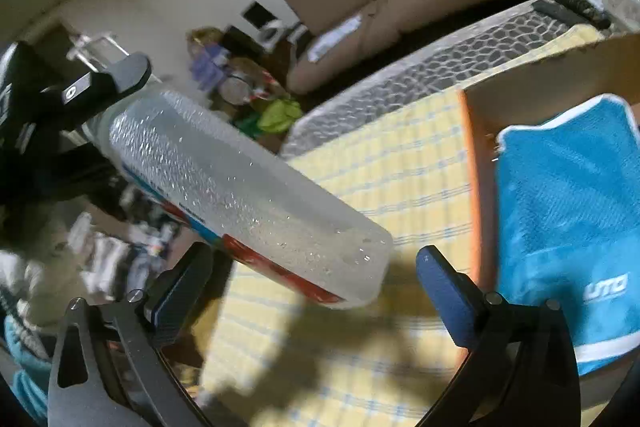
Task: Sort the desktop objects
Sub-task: 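Lift the bottle with the left gripper and carry it over the box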
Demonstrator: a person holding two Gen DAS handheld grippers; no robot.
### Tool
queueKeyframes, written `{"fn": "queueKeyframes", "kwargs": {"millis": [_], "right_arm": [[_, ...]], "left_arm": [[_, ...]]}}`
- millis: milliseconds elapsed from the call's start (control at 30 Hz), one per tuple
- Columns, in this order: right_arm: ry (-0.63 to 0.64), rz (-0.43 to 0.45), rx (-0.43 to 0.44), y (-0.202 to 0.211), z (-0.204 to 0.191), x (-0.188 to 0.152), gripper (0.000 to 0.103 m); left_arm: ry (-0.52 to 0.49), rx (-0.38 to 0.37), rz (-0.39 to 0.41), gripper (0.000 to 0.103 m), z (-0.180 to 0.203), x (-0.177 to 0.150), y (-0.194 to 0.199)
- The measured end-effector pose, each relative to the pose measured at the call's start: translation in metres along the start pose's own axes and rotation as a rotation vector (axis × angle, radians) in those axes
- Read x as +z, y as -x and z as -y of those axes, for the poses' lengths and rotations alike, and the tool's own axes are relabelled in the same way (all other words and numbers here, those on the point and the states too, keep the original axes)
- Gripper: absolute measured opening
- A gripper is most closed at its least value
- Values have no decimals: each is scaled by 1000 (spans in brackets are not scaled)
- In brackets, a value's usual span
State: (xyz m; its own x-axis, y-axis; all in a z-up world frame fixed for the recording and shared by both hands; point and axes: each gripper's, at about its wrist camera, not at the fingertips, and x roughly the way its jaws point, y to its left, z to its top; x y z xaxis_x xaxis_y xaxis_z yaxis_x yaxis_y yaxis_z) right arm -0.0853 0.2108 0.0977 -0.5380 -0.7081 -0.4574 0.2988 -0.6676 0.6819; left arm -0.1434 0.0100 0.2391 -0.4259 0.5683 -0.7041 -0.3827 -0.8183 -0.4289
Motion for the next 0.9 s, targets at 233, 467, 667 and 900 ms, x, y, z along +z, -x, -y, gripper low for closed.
{"fn": "queueKeyframes", "kwargs": {"millis": [233,467,667,900], "right_arm": [[-59,47,93,12,-5,-1,103],[-105,65,89,45,10,7,103],[-127,100,4,98,50,11,103],[-141,107,-186,153,98,8,103]], "left_arm": [[12,18,13,39,8,-1,3],[40,-9,11,40,34,9,-28],[57,-107,-61,40,74,19,-96],[70,-203,-154,40,126,23,-186]]}}
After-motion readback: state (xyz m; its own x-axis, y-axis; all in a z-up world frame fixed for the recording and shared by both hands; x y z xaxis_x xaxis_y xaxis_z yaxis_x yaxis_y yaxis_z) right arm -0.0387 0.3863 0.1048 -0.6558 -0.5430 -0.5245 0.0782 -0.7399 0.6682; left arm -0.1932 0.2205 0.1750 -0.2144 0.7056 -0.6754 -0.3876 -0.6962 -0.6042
